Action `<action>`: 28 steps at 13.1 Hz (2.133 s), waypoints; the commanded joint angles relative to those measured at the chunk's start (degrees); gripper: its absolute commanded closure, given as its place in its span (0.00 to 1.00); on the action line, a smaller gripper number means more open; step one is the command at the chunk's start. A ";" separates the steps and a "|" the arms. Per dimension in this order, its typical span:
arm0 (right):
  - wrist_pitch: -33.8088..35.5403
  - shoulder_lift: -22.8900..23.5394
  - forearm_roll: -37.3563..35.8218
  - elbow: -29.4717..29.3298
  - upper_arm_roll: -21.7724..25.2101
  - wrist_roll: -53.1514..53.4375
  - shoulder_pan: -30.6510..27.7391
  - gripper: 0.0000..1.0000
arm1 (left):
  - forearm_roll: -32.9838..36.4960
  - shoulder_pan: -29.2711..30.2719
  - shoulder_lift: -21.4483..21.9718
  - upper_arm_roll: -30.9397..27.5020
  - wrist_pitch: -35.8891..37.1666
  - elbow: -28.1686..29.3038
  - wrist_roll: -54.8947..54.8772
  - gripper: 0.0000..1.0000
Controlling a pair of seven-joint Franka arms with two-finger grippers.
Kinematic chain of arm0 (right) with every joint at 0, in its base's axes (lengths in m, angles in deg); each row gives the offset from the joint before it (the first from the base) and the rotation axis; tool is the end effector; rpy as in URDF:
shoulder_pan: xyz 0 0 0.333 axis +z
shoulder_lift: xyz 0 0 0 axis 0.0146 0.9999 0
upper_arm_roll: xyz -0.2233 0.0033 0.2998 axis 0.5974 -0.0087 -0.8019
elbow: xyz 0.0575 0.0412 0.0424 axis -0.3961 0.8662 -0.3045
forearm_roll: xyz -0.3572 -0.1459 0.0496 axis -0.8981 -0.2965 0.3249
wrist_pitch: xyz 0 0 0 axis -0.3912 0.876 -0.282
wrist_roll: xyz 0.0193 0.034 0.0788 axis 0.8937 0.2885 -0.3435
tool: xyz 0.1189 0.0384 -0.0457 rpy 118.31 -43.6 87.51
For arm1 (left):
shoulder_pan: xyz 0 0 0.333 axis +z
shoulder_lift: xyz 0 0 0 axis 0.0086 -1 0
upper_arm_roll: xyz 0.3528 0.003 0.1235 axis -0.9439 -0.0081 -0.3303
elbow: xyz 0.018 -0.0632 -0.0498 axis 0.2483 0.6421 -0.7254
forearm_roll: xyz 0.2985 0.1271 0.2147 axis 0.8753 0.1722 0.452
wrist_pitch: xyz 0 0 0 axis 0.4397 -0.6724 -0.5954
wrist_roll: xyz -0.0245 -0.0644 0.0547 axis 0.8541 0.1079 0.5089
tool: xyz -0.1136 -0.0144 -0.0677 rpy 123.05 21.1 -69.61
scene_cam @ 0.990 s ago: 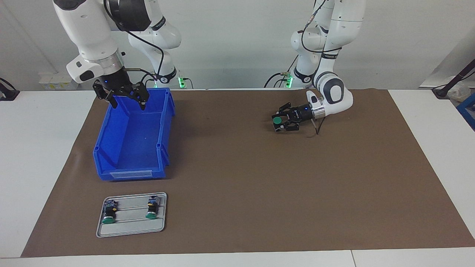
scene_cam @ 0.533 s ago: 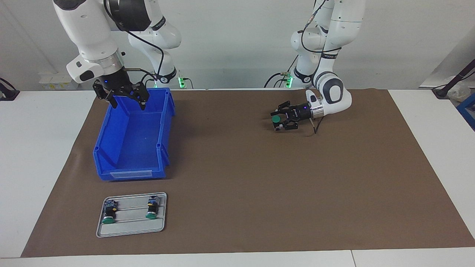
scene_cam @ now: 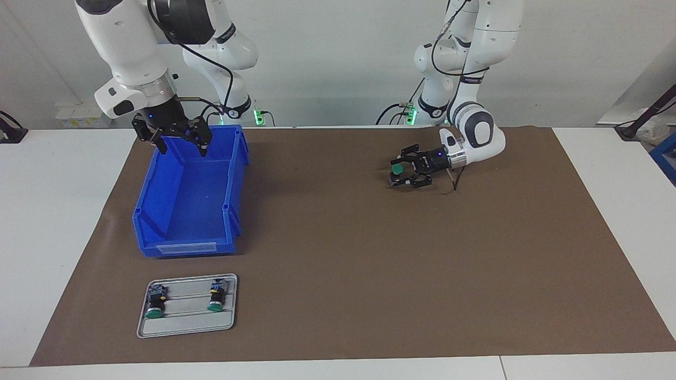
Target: Place and press button with both arms
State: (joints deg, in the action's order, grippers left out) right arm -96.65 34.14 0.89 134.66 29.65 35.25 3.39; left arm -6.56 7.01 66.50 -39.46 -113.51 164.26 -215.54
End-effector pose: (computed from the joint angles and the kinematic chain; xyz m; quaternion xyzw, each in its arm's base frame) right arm 0.5402 0.0326 0.6293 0.9984 -0.0556 0.0071 0.0044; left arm 0.3843 -0.1211 0.2729 0.6338 -0.4850 0.4042 0.4468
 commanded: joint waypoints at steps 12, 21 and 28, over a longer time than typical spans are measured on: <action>-0.08 -0.35 1.34 0.21 -0.41 0.85 -0.53 0.00 | 7.03 4.01 14.40 -0.38 1.65 -8.87 36.60 0.21; -0.16 -0.35 1.34 0.21 -0.32 0.85 -0.53 0.00 | 34.53 5.94 13.97 -0.21 15.96 -45.42 95.67 0.21; -0.16 -0.35 1.34 0.21 -0.32 0.85 -0.53 0.00 | 67.01 3.32 13.62 2.42 21.43 -57.75 124.31 0.16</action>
State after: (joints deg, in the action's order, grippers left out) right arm -96.65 34.14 0.89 134.66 29.65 35.25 3.39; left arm 51.97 11.75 81.78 -38.58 -93.26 109.81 -99.70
